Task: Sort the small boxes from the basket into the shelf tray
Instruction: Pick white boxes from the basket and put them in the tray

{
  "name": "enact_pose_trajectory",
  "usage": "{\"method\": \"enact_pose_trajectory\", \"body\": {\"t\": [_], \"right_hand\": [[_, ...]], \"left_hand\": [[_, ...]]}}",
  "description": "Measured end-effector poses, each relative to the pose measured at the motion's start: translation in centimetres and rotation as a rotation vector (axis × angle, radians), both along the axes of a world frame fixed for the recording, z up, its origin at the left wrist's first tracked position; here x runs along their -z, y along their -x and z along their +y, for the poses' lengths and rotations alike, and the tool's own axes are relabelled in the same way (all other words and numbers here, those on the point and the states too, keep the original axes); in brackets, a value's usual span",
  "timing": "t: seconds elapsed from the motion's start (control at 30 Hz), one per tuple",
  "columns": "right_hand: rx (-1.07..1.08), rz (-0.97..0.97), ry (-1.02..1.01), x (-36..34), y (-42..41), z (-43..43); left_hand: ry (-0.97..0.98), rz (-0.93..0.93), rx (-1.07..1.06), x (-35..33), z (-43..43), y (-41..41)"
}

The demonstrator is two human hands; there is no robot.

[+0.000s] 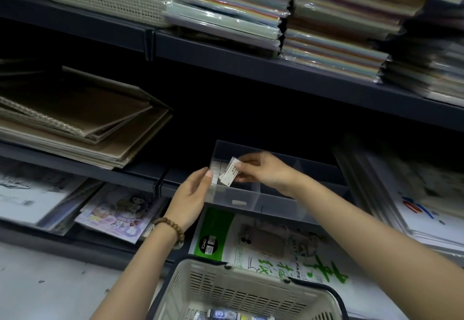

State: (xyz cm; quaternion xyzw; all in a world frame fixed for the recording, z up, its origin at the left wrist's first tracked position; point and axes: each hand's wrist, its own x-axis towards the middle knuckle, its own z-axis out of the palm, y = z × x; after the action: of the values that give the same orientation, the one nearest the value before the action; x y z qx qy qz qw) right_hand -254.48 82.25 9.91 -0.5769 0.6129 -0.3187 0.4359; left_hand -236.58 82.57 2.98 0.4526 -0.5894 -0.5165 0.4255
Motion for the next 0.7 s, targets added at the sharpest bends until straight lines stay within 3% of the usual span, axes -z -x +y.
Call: {"method": "enact_pose_trajectory", "body": {"t": [0.17, 0.37, 0.53, 0.7], "right_hand": [[-0.014, 0.117, 0.082, 0.4, -0.5, -0.2], [-0.107, 0.391, 0.139, 1.3, -0.2, 0.2], [-0.052, 0.373, 0.122, 1.5, -0.3, 0.2], [0.012, 0.235, -0.104, 1.6, -0.4, -0.6]], "left_hand": [[-0.016, -0.003, 0.013, 0.0, 0.0, -0.1], [-0.026, 0.005, 0.024, -0.1, 0.1, -0.1], [-0.017, -0.006, 0.021, -0.2, 0.3, 0.0], [-0.012, -0.002, 0.021, -0.2, 0.4, 0.0]]}}
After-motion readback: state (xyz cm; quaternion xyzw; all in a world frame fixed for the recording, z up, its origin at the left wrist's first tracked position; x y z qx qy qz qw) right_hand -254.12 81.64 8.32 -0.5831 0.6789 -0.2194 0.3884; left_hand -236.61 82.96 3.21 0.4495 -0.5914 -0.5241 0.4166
